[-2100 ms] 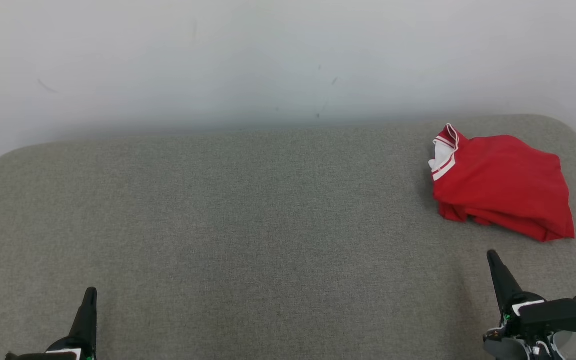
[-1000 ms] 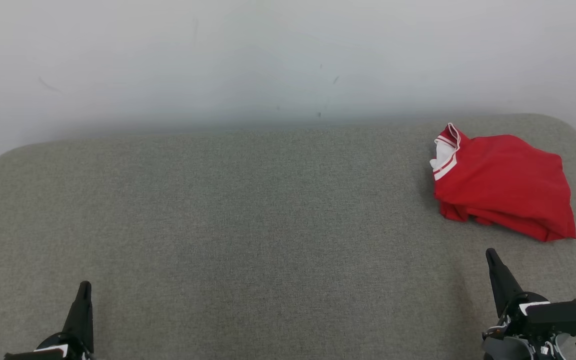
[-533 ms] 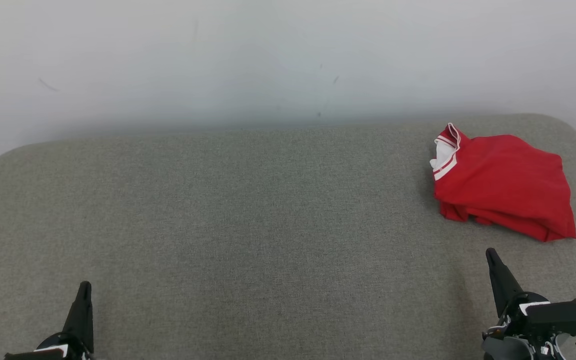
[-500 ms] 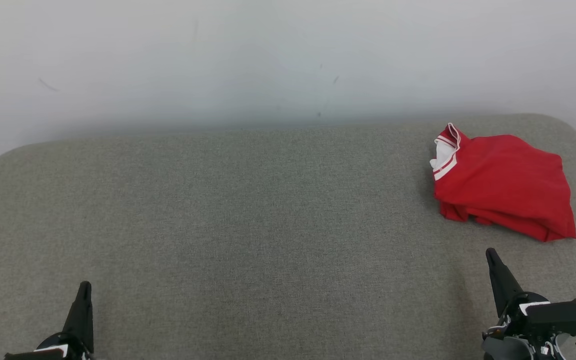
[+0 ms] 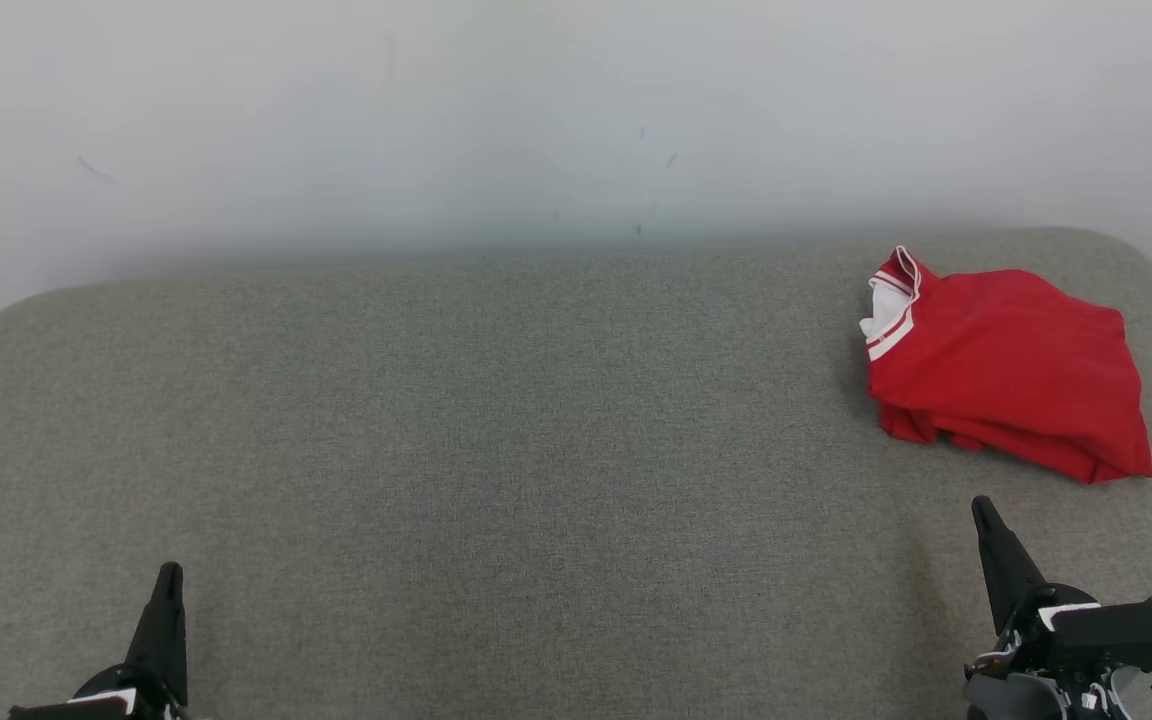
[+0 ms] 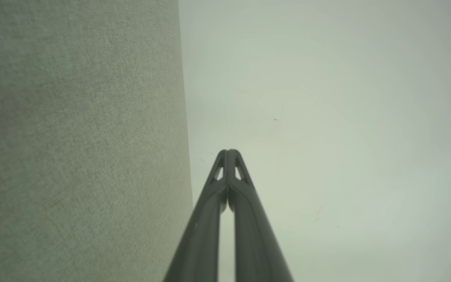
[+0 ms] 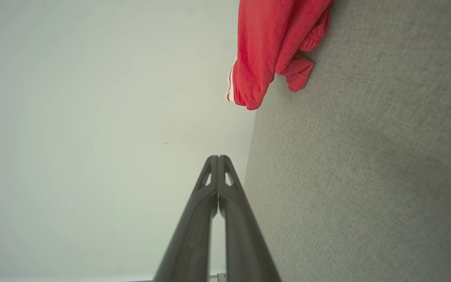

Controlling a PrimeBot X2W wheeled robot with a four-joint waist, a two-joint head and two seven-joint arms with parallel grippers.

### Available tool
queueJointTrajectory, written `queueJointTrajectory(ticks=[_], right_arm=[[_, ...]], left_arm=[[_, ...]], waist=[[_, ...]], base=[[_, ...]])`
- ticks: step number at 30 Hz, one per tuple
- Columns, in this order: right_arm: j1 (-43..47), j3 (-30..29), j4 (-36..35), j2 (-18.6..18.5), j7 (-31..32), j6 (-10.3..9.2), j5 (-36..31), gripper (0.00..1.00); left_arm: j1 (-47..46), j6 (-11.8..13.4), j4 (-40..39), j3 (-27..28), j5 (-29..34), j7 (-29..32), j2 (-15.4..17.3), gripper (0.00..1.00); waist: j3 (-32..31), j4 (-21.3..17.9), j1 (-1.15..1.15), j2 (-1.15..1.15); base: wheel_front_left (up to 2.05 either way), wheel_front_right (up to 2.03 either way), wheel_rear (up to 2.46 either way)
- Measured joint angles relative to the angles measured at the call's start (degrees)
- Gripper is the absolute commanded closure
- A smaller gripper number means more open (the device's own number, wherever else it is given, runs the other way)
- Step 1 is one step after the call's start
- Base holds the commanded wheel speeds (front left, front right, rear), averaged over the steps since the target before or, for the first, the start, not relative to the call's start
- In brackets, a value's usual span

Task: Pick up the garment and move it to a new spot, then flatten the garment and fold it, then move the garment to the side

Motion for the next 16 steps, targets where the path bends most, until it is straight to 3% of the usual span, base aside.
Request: queueJointTrajectory(ticks=[16], right_arm=[[0.0, 0.0, 0.0, 0.0, 0.0, 0.00, 0.0, 1.00]], left_arm=[[-0.6, 0.0, 0.0, 0.0, 0.0, 0.0, 0.0, 1.00]], waist=[[0.0, 0.0, 0.00, 0.00]], base=[[0.00, 0.00, 0.00]])
